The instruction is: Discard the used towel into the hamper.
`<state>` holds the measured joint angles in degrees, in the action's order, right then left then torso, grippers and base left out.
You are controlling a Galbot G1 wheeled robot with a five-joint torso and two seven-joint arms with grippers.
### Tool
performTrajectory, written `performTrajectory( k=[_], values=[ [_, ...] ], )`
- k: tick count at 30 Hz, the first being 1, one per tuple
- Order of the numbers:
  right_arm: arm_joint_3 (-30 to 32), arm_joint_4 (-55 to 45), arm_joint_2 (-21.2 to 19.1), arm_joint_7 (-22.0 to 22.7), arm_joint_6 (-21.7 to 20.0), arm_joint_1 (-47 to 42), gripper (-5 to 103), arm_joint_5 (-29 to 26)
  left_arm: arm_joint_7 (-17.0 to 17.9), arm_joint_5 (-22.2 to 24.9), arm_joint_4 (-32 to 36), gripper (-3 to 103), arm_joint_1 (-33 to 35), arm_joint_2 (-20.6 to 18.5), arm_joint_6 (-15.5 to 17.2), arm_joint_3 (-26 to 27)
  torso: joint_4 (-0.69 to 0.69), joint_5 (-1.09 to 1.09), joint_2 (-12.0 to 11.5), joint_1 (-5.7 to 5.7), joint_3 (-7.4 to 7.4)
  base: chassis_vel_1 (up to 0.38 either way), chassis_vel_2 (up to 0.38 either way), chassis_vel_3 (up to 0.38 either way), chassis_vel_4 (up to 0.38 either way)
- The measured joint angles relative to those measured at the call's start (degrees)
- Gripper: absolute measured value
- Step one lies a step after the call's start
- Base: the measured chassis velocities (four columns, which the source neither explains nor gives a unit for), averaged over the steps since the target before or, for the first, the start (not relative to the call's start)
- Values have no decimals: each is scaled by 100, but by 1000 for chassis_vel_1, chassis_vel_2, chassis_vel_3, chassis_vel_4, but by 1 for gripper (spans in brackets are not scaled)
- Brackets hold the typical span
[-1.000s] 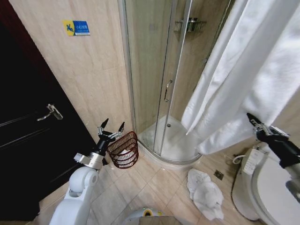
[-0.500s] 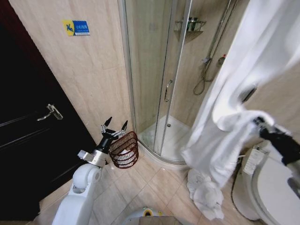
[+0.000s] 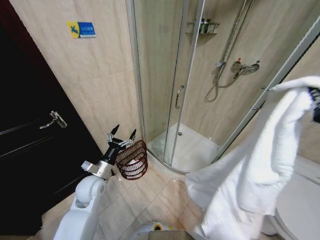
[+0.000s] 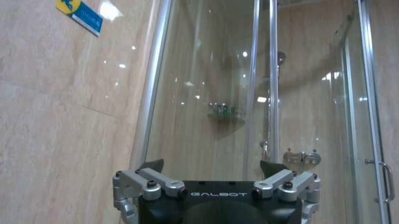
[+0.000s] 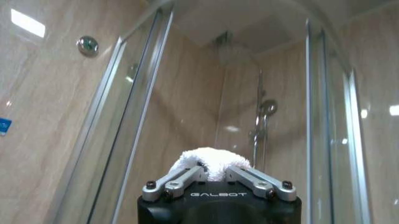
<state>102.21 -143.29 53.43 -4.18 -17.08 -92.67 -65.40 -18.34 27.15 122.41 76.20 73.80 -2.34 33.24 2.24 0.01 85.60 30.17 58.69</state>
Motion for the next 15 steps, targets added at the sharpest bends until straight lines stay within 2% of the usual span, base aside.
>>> performTrajectory(
  k=[1,5,6,8,9,10,14,15],
  values=[
    [0,0,0,0,0,0,2,0,0,0,0,100,0,0,0,0,0,0,0,0,0,0,0,0,0],
    [1104,-2,-604,239,-126,-195,2,-1151,43,-82,124,100,84,31,13,21,-1,-3,0,0,0,0,0,0,0],
    [1104,-2,-604,239,-126,-195,2,-1151,43,-82,124,100,84,31,13,21,-1,-3,0,0,0,0,0,0,0],
    [1438,-8,-1061,386,-219,-257,2,-1718,147,-157,176,100,131,76,-22,13,0,-4,1,0,0,0,0,0,0],
    [1448,-13,-1226,422,-241,-258,2,-1860,249,-197,198,100,147,105,-67,-8,0,-4,1,0,0,0,0,0,0],
    [1448,-13,-1226,422,-241,-258,2,-1860,249,-197,198,100,147,105,-67,-8,0,-4,1,0,0,0,0,0,0],
    [933,8,-1766,499,-261,-77,2,-2085,960,-287,315,100,144,221,-246,-103,1,-2,1,0,1,0,0,0,0],
    [933,8,-1766,499,-261,-77,2,-2085,960,-287,315,100,144,221,-246,-103,1,-2,1,0,1,0,0,0,0]
  ],
)
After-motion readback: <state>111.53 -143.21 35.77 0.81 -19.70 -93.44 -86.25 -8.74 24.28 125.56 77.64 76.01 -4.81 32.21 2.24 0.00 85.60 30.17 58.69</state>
